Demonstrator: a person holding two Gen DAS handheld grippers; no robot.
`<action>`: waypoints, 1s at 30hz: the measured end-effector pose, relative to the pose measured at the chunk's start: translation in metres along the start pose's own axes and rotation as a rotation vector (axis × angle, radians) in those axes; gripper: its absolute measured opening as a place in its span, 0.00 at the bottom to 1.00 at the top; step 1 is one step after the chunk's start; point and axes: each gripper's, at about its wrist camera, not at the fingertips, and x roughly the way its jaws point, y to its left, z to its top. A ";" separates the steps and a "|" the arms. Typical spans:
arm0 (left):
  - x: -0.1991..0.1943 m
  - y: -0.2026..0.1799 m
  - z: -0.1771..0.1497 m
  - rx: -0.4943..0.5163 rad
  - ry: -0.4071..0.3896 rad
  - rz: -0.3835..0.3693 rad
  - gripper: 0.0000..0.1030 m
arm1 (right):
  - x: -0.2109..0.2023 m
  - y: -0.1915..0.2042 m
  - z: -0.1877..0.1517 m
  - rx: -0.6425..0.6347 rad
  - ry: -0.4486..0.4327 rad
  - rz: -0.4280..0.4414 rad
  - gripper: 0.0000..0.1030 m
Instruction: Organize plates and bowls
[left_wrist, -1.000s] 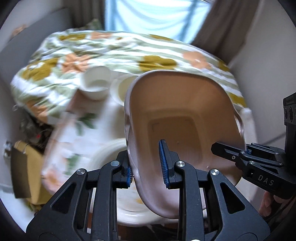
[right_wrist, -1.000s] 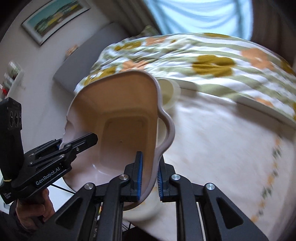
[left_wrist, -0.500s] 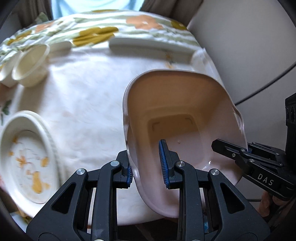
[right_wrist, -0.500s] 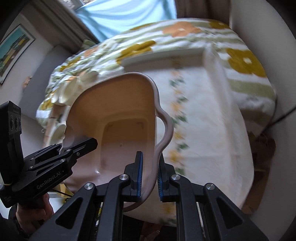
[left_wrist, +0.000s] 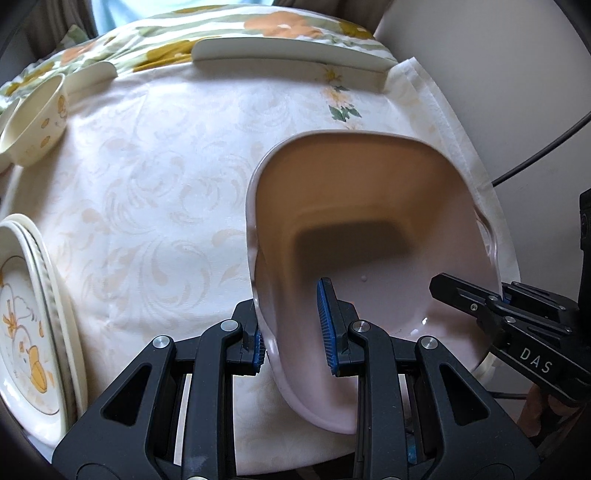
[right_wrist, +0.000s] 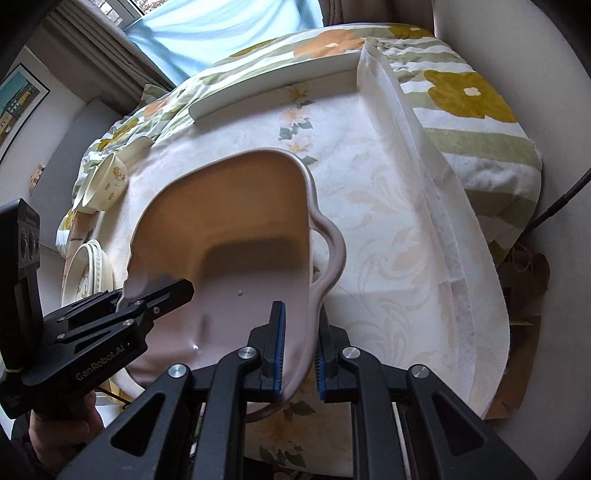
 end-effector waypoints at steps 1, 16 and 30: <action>0.001 0.000 0.001 0.002 -0.002 0.001 0.21 | 0.000 -0.001 0.000 0.004 0.000 0.006 0.12; 0.018 -0.015 0.003 0.065 0.030 0.064 0.24 | 0.006 -0.032 -0.004 0.241 -0.018 0.165 0.49; -0.010 -0.017 -0.001 0.071 -0.001 0.078 0.75 | -0.031 -0.033 -0.006 0.227 -0.090 0.147 0.50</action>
